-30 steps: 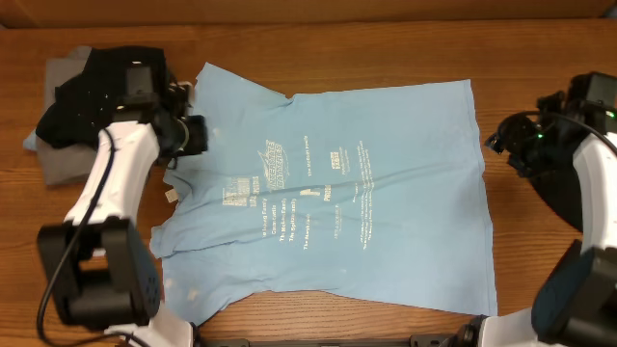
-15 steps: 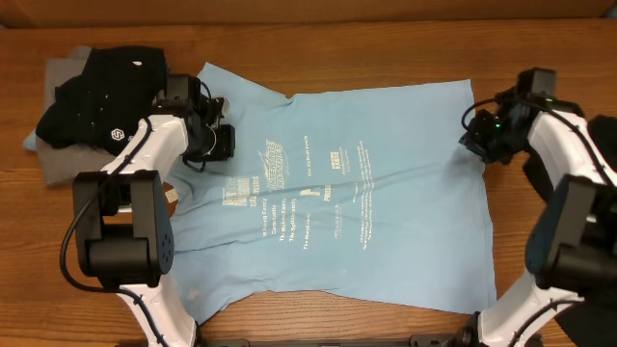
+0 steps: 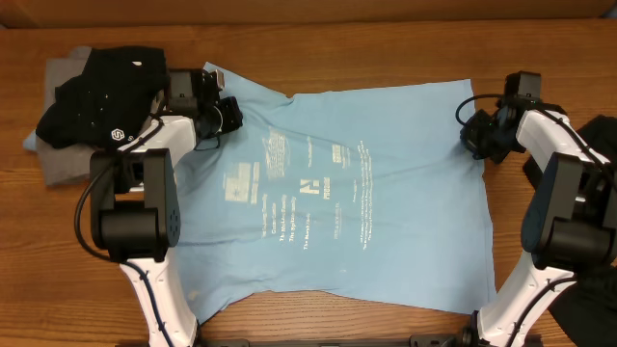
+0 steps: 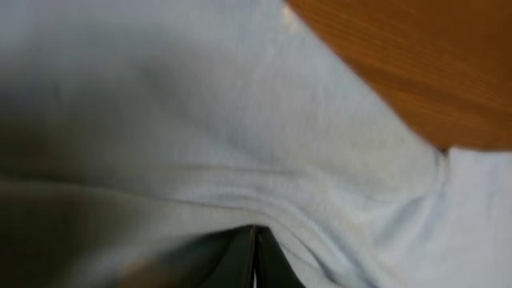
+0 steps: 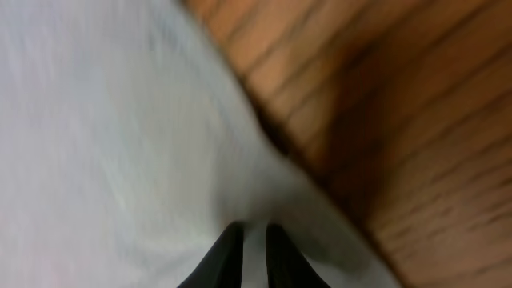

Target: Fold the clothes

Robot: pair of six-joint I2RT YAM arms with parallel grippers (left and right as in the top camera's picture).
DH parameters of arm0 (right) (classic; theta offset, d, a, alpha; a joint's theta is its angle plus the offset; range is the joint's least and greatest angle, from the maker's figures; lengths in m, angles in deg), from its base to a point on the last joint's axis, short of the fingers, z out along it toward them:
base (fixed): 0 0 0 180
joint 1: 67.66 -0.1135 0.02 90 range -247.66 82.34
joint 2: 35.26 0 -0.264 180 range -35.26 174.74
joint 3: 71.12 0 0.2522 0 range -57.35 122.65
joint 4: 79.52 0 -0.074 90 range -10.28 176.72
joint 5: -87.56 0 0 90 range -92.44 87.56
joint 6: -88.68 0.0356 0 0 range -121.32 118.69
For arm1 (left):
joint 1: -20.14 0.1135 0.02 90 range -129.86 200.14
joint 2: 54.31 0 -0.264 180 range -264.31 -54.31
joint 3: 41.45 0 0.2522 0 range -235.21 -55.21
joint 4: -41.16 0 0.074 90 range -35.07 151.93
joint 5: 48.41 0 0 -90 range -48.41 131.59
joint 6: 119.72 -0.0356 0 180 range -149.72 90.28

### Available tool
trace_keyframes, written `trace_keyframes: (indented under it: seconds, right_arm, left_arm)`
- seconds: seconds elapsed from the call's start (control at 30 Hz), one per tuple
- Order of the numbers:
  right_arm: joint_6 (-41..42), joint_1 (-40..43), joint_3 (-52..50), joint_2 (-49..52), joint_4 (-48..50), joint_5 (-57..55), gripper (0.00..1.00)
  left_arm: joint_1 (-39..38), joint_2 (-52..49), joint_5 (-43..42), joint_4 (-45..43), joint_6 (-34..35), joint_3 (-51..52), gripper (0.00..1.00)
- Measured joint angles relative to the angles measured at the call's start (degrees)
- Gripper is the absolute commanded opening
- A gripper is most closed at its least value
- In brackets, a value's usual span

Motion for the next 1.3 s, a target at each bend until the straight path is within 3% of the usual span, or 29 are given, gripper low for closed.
trace_keyframes:
  seconds: [0.2,0.37,0.47,0.67,0.77,0.9,1.07,1.3]
  right_arm:
    - [2.51,0.52,0.0,1.09,7.69,-0.94,0.21]
    - [1.2,0.57,0.92,1.29,7.43,0.96,0.33]
    - [-1.9,0.61,3.69,1.49,2.84,1.9,0.38]
    - [-8.07,0.68,10.78,-0.04,-7.72,2.67,0.51]
    - [-9.7,0.66,11.72,-2.93,-9.11,2.78,0.47]
    - [-10.58,0.63,12.74,-4.9,-13.18,4.46,0.49]
    - [-11.1,0.55,12.79,-4.94,-25.92,5.75,0.5]
    - [-11.06,0.26,12.5,-4.94,-35.06,6.14,0.55]
  left_arm:
    - [-0.11,-2.71,-2.36,-9.75,5.77,-0.15,0.13]
    - [-0.22,-4.26,-4.83,-6.56,7.21,-4.39,0.23]
    - [0.0,-5.03,-6.56,-1.14,6.58,-9.38,0.27]
    - [1.27,-4.87,-8.68,17.79,1.18,-23.43,0.31]
    - [1.53,-3.48,-7.91,25.94,-3.1,-27.96,0.24]
    - [0.76,-1.27,-6.01,34.53,-8.31,-30.27,0.2]
    - [-2.21,-0.9,-4.59,50.34,-14.14,-30.64,0.18]
    - [-4.11,-0.87,3.39,63.78,-17.16,-30.62,0.17]
